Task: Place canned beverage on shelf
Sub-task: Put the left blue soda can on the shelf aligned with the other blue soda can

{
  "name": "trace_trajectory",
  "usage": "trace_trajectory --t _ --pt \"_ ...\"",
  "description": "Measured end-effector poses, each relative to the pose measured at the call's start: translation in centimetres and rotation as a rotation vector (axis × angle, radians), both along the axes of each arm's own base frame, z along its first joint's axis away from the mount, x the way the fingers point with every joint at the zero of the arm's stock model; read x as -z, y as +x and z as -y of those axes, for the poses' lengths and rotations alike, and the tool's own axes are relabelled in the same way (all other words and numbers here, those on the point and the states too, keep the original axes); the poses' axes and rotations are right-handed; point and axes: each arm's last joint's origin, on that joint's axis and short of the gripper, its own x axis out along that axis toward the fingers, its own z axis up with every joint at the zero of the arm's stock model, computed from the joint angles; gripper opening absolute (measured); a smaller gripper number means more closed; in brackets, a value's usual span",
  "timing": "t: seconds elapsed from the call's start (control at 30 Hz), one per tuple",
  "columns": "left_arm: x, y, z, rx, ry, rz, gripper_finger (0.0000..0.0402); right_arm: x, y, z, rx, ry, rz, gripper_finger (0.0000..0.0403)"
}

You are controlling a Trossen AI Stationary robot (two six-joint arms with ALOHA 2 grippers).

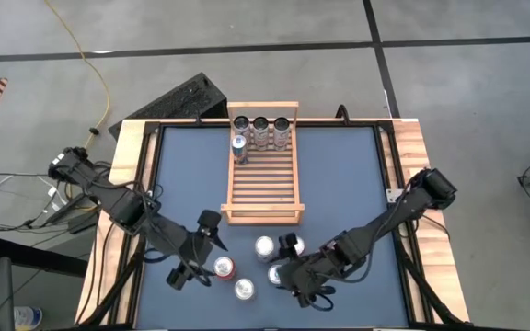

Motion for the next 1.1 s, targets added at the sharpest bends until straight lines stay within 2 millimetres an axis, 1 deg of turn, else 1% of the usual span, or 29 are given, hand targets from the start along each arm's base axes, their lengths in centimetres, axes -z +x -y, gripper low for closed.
trace_trajectory --t 0.07,0.13,0.27,0.4,0.67,0.77,1.0,1.1 --pt "0.0 -0.2 0.3 0.01 -0.001 0.0 0.0286 0.3 0.4 0.3 -0.01 0.006 -0.013 0.0302" --pt "0.0 -0.3 0.5 0.012 0.004 0.004 0.0286 0.7 0.3 0.4 -0.019 -0.008 -0.044 0.0302" --pt "0.0 -0.5 0.8 0.01 0.011 0.005 0.0286 0.7 0.5 0.8 -0.01 -0.009 -0.046 0.0302" --pt "0.0 -0.6 0.8 0.009 0.016 0.004 0.0286 1.0 0.7 0.6 -0.019 0.0 -0.05 0.0302" --pt "0.0 -0.6 0.8 -0.002 0.019 0.006 0.0286 3.5 1.4 0.0 -0.051 0.0 -0.125 0.0302" --pt "0.0 -0.6 0.8 -0.003 0.018 0.006 0.0286 3.6 1.4 0.0 -0.041 0.005 -0.13 0.0301" --pt "0.0 -0.6 0.8 -0.02 0.021 0.01 0.0286 3.1 1.5 0.0 -0.019 0.034 -0.099 0.0301" --pt "0.0 -0.5 0.7 -0.034 0.027 0.014 0.0286 3.1 1.6 0.0 -0.015 0.04 -0.093 0.0294"
